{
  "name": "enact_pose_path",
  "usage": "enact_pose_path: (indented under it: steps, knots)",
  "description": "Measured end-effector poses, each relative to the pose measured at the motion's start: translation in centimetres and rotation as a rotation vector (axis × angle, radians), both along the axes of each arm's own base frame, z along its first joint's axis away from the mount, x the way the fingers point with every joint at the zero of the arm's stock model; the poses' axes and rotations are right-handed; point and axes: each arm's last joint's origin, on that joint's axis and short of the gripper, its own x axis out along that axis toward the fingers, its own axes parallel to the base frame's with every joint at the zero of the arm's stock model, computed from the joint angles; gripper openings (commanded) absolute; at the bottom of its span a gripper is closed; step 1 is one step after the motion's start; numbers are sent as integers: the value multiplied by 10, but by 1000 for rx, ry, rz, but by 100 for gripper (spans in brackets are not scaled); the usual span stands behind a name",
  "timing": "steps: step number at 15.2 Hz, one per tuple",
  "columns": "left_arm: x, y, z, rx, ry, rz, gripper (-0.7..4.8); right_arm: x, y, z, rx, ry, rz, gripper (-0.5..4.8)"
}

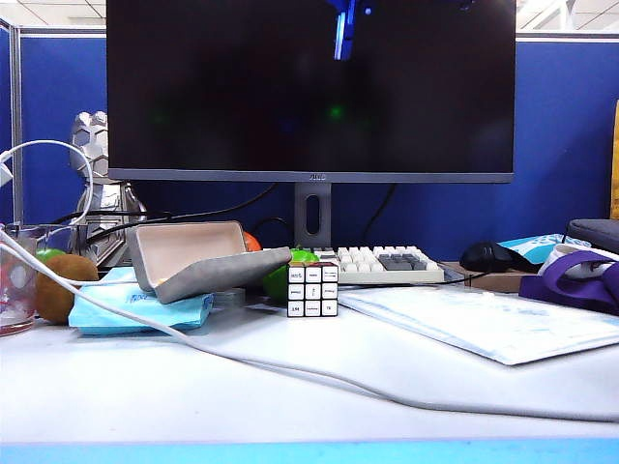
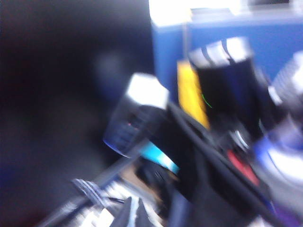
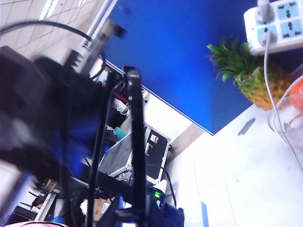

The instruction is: Pick up the glasses, fold the temples of the glasses, place the glasses into the glasses case, and finally close the glasses case.

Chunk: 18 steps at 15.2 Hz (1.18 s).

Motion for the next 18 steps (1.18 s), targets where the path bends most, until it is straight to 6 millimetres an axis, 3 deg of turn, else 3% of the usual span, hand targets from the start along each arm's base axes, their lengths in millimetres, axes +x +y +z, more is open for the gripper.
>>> enact_pose_path:
  steps: [5,9,11,12,18]
  knots:
    - [-22,20,24,-288,141,231,-5,0,-1,11,46,-101,-7,-5]
    - [-22,19,6,-285,409,193,1,-2,-2,20,78,-159,-8,-5]
    - [-24,16,4,-270,457,104,77,-2,-2,22,86,-173,-10,-5]
    - [-23,15,3,-264,467,74,172,-2,-2,22,87,-174,-9,-5]
    - [-18,11,-2,-320,576,39,173,-2,-1,23,92,-181,-4,-5]
